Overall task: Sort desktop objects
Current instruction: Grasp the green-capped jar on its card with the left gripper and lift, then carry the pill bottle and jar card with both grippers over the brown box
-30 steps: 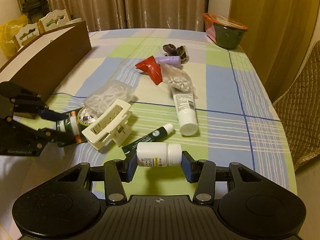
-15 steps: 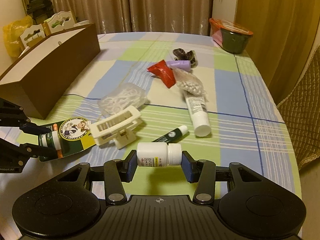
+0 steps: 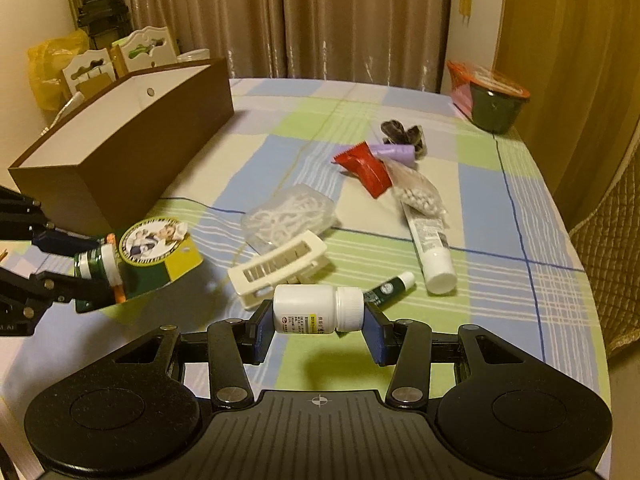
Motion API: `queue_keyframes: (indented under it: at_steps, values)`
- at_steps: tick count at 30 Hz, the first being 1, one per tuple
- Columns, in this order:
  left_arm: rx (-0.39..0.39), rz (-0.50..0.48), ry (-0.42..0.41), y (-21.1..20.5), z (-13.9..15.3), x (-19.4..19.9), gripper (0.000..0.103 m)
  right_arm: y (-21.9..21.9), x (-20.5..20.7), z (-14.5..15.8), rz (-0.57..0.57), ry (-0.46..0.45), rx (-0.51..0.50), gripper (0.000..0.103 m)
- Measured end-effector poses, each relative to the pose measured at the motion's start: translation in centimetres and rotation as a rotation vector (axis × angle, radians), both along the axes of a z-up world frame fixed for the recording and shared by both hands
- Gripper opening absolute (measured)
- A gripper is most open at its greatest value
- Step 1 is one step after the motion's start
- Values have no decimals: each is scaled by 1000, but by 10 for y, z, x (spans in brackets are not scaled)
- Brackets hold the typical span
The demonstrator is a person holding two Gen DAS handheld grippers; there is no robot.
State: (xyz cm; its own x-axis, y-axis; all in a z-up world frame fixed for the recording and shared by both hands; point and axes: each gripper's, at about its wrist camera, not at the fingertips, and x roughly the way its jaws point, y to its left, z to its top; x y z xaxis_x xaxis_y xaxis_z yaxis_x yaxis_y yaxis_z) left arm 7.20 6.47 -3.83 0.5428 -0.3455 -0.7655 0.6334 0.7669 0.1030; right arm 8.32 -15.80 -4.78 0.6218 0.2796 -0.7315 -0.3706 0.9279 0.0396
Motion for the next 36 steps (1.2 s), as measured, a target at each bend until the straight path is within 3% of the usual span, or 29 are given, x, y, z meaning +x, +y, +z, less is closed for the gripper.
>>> queue_keyframes:
  at_steps: [18,30,36]
  values:
    - [-86,76,-184,8,73,18,27,29,11,49,66,-126,-1,46]
    - [-91,197,-251,41,102,10,27,68,19,74,166,-186,22,46]
    - [-91,307,-251,66,110,7,27,91,26,82,229,-193,33,46]
